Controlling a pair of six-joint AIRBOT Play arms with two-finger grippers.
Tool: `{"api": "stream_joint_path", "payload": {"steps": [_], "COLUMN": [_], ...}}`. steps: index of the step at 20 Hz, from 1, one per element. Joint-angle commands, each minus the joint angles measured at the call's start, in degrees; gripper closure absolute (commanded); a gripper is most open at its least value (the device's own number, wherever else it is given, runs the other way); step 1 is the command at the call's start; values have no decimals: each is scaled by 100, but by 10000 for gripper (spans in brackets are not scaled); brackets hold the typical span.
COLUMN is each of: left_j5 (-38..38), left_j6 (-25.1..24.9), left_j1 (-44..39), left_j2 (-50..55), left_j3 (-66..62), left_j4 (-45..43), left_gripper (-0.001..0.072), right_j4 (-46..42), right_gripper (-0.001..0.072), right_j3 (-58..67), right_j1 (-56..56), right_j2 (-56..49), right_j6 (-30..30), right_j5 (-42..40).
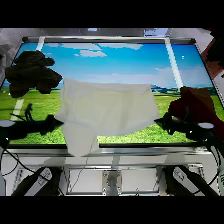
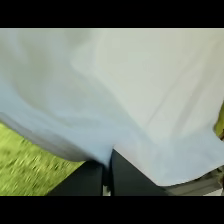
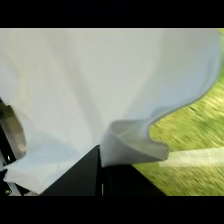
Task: Fold the shirts.
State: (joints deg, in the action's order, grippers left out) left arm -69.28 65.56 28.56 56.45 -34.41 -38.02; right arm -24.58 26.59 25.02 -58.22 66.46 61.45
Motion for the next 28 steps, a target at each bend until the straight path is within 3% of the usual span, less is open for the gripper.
{"api": "stream_joint_path", "payload": {"steps": [1,8,10,12,15,18,21,23,26,28], "left_j5": [-525,-852,-599,-146,658,247,-1178,-1696,-1609,-811], "left_j6": [-295,-407,-387,-361,212,505,699,697,520,343], "left_j1": [4,4,4,4,2,2,-2,-131,-1047,-1812], "left_j2": [-210,-815,-1038,-1220,-1377,-1281,-778,-437,-111,144], "left_j3": [-1838,-5700,-6509,-7088,-7560,-7604,-7440,-6863,-5342,-4199], "left_j4": [763,686,284,-262,-1054,-1228,-575,-52,-675,-1589], "left_gripper": [695,694,694,694,694,695,695,695,695,695], "right_j4": [1108,975,302,-920,-2785,-2997,-2081,-1270,-793,-1119], "right_gripper": [682,681,682,683,684,684,683,682,683,682], "right_j3": [1207,4181,4876,5578,6413,6542,6356,5958,5160,4664], "right_j1": [0,7,4,2,-2,-2,-2,-9,-407,-857], "right_j2": [339,2065,2618,3045,3263,3139,2457,1882,968,365], "right_j6": [-1108,-1115,-1008,-769,31,146,142,48,-503,-603], "right_j5": [817,684,337,-50,-59,247,933,1217,1204,940]}}
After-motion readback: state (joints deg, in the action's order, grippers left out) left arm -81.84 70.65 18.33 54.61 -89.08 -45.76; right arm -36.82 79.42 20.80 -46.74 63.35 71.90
